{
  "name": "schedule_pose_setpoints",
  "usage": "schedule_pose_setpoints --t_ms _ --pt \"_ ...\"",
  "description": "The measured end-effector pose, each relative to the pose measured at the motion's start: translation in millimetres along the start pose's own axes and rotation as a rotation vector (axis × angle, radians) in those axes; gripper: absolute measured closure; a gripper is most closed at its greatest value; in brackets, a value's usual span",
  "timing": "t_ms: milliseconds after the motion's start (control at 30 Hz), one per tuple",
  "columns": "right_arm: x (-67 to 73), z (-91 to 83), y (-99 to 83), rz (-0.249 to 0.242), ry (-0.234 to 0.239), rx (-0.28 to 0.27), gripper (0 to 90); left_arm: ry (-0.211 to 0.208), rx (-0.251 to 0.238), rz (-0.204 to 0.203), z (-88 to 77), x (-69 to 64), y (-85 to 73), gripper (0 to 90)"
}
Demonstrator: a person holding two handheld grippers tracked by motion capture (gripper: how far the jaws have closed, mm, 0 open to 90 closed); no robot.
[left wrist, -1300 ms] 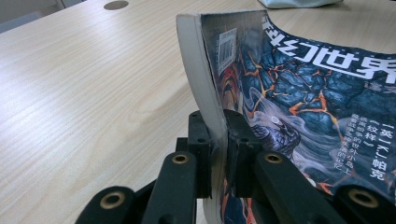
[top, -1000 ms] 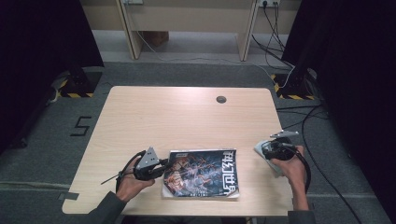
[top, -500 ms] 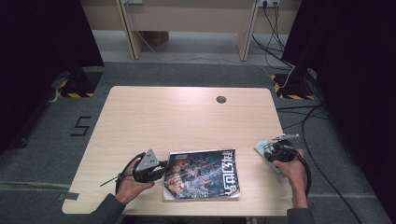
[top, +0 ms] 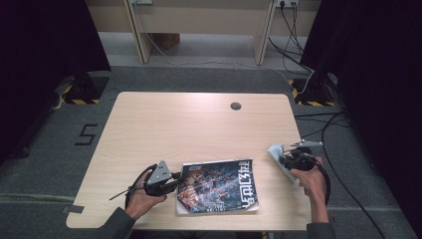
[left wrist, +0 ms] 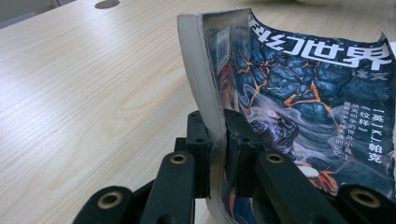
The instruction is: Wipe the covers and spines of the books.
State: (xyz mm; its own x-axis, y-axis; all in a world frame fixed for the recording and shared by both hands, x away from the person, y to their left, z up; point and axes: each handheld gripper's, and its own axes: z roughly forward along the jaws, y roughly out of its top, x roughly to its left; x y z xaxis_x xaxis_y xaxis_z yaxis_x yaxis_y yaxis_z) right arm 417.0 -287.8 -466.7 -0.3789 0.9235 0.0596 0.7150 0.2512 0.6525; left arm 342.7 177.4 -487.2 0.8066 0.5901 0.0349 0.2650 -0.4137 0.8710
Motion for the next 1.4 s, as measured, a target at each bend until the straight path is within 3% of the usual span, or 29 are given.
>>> schedule_pose_setpoints --t_ms 267,467,633,800,1133,1233,1300,1400 --pt "48.5 -0.6 25.8 -0.103 0.087 -0.051 78.1 -0.009 -0.010 0.003 0.8 -3.4 1.7 81.7" --pt "80.0 12.5 37.5 -0.190 0.139 -0.038 78.1 -0.008 -0.015 0.020 1.5 -5.4 3.0 82.0" --pt "99.9 25.7 40.8 -0.219 0.168 -0.008 78.3 -0.010 -0.020 0.034 2.1 -8.0 4.3 82.2" --pt "110.3 26.2 44.2 -0.243 0.198 -0.009 78.6 -0.006 -0.026 0.047 2.0 -9.2 5.3 82.3" --pt "163.8 16.0 55.4 -0.335 0.300 -0.057 78.7 0.006 -0.022 0.037 4.5 -8.8 4.8 82.0" --pt "168.9 14.4 56.7 -0.361 0.289 -0.062 78.8 0.007 -0.025 0.037 4.3 -9.8 5.0 81.9" --pt "162.7 15.6 55.2 -0.328 0.302 -0.057 78.9 0.007 -0.026 0.037 3.9 -10.2 5.4 81.9" --pt "149.3 17.7 52.6 -0.306 0.262 -0.038 78.8 0.003 -0.027 0.041 3.4 -9.7 5.8 81.9"
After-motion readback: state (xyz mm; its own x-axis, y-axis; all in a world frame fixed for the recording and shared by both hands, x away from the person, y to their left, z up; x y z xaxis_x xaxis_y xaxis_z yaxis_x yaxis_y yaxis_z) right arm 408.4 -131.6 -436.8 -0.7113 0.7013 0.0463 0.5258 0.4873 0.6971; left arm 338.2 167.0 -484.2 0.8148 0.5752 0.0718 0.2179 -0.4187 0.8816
